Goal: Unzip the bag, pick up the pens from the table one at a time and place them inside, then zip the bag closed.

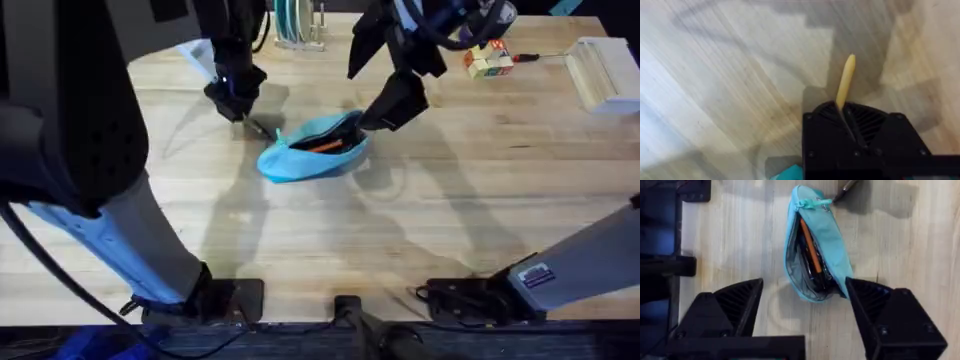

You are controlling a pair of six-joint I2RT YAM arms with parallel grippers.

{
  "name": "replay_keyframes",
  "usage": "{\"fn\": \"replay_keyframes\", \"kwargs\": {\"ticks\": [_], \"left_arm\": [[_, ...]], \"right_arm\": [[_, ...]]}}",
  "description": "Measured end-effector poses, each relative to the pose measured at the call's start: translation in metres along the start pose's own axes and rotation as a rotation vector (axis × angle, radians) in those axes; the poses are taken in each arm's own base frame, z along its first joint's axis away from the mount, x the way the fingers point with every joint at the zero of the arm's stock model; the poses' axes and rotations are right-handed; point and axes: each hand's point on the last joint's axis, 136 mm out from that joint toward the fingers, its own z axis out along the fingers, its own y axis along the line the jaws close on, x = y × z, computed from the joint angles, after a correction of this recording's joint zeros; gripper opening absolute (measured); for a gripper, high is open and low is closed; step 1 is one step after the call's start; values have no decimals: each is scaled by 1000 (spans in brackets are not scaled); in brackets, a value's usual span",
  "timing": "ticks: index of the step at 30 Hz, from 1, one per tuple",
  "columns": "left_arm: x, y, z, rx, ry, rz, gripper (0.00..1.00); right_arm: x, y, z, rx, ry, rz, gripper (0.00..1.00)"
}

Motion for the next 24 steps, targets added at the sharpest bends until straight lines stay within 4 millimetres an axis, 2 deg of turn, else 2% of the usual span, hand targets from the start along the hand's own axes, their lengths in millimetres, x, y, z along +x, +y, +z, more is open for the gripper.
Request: {"fn": "replay_keyframes", "kwargs": {"ticks": [3, 7, 14, 18, 24], "left_arm": [[-13, -13, -12, 36, -44, 29, 43], [-29, -28, -38, 104, -99, 82, 43], [-48, -28, -88, 180, -216, 206, 43], [-49, -29, -113, 214, -274, 342, 43], [-37, -33, -155, 276, -360, 580, 43]], "right_arm": [[-1, 2, -5, 14, 1, -8, 995], [-5, 8, -14, 34, -6, -23, 996], [-14, 22, -36, 88, -26, -62, 995], [-15, 27, -47, 130, -14, -82, 996], [-12, 32, -55, 154, 12, -86, 996]]}}
